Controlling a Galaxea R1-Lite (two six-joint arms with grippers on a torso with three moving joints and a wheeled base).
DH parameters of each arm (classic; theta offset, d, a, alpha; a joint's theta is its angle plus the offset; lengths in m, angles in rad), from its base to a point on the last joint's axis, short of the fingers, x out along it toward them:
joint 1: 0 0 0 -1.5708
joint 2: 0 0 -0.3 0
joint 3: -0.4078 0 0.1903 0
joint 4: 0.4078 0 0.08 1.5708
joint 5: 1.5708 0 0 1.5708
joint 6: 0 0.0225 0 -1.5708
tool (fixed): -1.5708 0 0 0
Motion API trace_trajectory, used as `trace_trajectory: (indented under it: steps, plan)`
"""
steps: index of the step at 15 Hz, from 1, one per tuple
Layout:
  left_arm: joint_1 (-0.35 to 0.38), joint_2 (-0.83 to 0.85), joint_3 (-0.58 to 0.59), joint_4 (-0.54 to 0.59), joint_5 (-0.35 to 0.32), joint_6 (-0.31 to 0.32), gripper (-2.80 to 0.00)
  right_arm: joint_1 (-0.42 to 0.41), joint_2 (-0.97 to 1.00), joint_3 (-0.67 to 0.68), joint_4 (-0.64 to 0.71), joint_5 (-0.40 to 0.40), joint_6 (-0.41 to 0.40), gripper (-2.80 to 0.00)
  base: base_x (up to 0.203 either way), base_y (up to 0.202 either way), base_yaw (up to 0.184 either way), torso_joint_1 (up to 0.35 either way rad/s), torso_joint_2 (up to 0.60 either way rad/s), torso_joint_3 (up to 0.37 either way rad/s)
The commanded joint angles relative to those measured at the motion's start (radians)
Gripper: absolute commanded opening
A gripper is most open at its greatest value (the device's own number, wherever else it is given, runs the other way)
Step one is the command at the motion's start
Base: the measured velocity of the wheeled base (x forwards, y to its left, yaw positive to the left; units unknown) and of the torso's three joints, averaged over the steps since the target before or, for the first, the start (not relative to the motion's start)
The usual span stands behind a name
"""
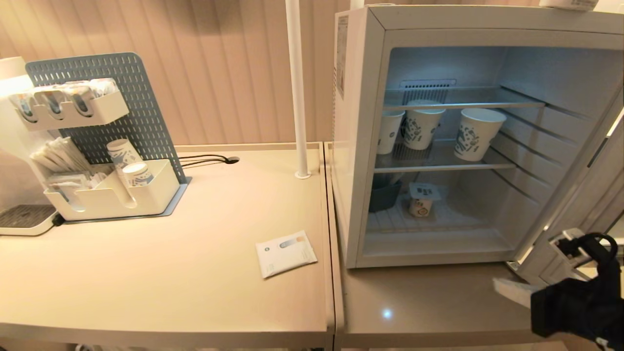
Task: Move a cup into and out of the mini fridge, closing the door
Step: Take the yoghurt out of the freezer
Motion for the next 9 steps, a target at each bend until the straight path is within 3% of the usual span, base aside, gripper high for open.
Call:
trace_trajectory:
  steps: [1,2,7,9]
  plan:
    - [0.001,-0.002,0.002,0.000,0.000,0.001,-2.80,0.065,0.151,-0.040,-0.153,-0.034,0.053,-2.80,0.000,0.000,0.000,0.000,0.00,0.000]
    - [0.001,-0.002,0.002,0.000,0.000,-0.001,-2.80,0.088,0.160,-0.062,-0.158,-0.086,0.059,0.00,0.000,0.000,0.000,0.000,0.00,0.000]
    - [0.001,-0.002,0.002,0.000,0.000,-0.001,-2.80,0.123,0.266,-0.122,-0.181,-0.137,0.064,0.00,0.000,0.000,0.000,0.000,0.00,0.000]
    - [0.001,-0.001,0.002,0.000,0.000,-0.001,-2.80,0.125,0.341,-0.125,-0.312,-0.179,0.063,0.00,0.000,0.000,0.000,0.000,0.00,0.000]
